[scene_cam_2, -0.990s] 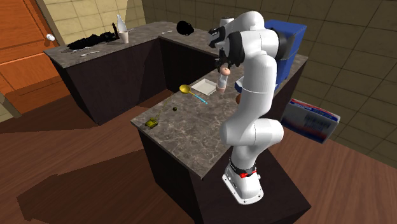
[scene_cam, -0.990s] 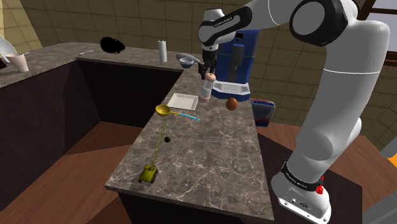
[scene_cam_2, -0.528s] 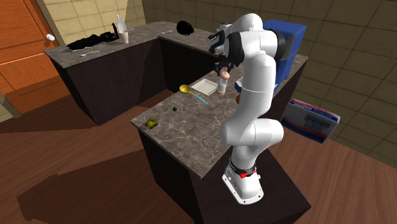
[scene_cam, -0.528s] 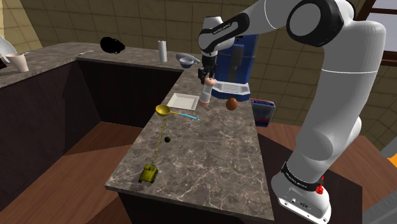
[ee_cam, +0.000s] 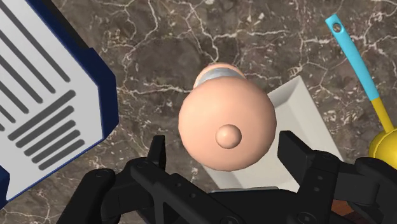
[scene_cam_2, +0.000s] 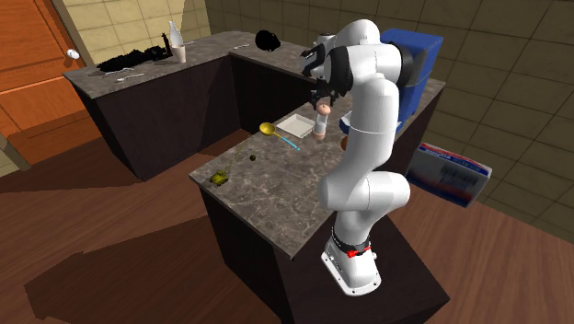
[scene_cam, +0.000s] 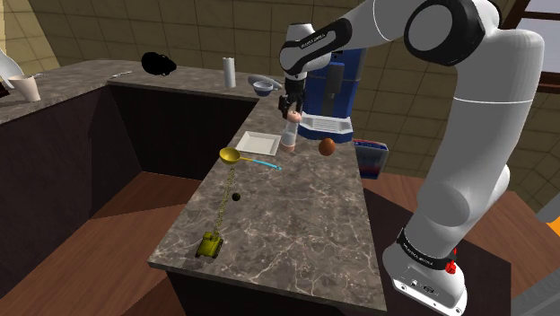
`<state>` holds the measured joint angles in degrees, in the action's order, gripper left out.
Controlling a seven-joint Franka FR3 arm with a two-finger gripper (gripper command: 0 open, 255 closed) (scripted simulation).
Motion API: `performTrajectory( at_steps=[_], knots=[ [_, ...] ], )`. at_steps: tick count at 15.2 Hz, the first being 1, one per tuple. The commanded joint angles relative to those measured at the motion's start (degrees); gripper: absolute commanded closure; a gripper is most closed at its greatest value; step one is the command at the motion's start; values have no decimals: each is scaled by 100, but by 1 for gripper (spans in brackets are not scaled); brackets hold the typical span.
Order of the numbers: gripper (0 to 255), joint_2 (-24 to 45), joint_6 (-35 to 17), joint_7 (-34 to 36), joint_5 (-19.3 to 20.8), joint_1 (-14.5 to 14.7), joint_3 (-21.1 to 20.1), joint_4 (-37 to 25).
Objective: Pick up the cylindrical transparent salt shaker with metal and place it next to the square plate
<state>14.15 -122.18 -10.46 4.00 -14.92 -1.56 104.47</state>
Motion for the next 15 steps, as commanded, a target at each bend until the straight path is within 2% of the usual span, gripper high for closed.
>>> performTrajectory(
  at_steps=[1,4,8,15],
  knots=[
    [0,0,0,0,0,0,0,0],
    [0,0,0,0,0,0,0,0],
    [0,-263,644,-17,-26,15,-16,-381],
    [0,-263,644,-17,-26,15,-16,-381]
  ],
)
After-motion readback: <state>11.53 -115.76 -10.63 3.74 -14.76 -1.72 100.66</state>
